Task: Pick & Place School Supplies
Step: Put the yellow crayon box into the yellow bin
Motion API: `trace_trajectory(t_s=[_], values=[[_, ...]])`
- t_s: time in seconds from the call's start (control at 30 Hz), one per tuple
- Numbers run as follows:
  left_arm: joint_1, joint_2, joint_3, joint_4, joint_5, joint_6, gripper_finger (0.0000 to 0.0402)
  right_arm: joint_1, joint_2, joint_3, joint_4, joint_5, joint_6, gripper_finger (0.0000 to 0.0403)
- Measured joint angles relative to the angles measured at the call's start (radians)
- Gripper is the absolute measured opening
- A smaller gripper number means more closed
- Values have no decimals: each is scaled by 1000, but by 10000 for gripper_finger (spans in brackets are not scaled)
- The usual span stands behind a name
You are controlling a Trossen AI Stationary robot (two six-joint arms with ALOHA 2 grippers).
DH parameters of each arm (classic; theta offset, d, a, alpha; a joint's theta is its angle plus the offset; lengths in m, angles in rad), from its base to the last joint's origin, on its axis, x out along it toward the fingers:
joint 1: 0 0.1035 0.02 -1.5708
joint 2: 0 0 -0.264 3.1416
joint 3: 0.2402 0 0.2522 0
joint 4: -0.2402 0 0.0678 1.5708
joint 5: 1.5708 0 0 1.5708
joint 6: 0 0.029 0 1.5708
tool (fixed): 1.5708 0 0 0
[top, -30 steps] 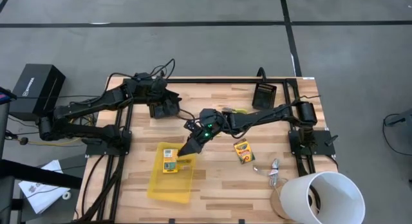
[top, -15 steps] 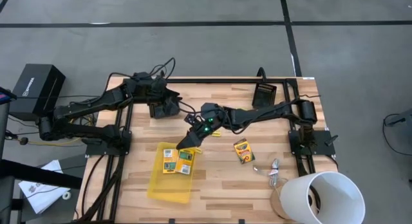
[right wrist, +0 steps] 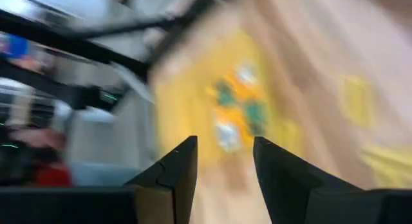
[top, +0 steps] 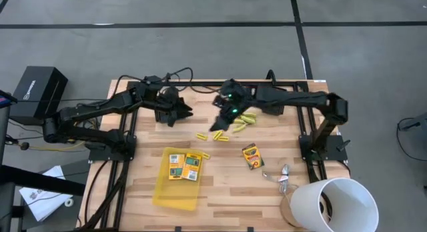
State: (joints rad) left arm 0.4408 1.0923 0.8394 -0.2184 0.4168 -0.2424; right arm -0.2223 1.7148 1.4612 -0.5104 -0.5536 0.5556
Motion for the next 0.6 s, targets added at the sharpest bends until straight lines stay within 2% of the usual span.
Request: trace_trajectory(t_s=[0.13, 0.27, 0.4, 0.6], values=[[-18, 43, 0, 5, 0, 2, 145, -25, -64, 0, -331, 120, -107, 152], [-26, 78, 0, 22, 0, 2, 145, -6, -119, -43, -493, 231, -70, 160], [-26, 103, 0, 34, 6, 2, 145, 34, -179, -152, -504, 296, 54, 168], [-36, 153, 0, 89, 94, -14, 145, 120, -289, -366, -409, 325, 285, 179]])
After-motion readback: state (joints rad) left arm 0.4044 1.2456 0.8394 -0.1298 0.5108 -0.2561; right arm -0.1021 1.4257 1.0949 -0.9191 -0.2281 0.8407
